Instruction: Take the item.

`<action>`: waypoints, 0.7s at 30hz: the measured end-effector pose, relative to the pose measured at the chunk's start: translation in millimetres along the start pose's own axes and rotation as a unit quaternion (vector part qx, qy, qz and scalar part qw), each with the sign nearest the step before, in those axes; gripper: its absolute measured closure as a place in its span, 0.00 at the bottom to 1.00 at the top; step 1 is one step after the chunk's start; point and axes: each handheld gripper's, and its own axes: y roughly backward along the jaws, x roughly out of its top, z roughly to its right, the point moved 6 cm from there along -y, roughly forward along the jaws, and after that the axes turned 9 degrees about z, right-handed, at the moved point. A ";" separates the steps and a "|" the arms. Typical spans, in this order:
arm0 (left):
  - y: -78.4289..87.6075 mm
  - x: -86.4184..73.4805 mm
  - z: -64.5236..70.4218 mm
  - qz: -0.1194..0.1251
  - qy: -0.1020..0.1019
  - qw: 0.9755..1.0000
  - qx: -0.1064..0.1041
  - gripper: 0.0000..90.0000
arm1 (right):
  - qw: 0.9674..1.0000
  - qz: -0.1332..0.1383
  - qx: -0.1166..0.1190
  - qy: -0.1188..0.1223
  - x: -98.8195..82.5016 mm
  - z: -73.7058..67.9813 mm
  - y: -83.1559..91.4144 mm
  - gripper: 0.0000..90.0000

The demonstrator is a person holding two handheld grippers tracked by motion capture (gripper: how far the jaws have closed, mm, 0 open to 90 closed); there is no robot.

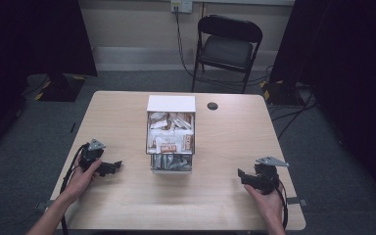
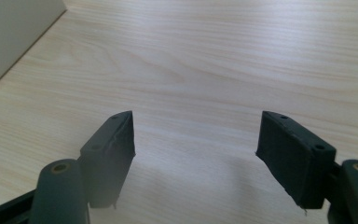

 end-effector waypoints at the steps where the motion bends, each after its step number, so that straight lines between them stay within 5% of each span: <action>1: 0.0 0.0 0.0 0.000 0.000 1.000 0.000 0.00 | 1.000 0.002 0.004 0.002 1.4 -2.0 0.1 0.30; 6: 0.0 0.0 0.0 0.000 0.000 1.000 0.000 0.00 | 0.999 0.019 0.031 -0.014 12.4 -10.9 3.8 0.34; 21: -0.2 0.0 0.0 0.001 0.000 1.000 0.001 0.00 | 0.994 0.070 0.082 -0.011 49.1 -37.0 17.6 0.38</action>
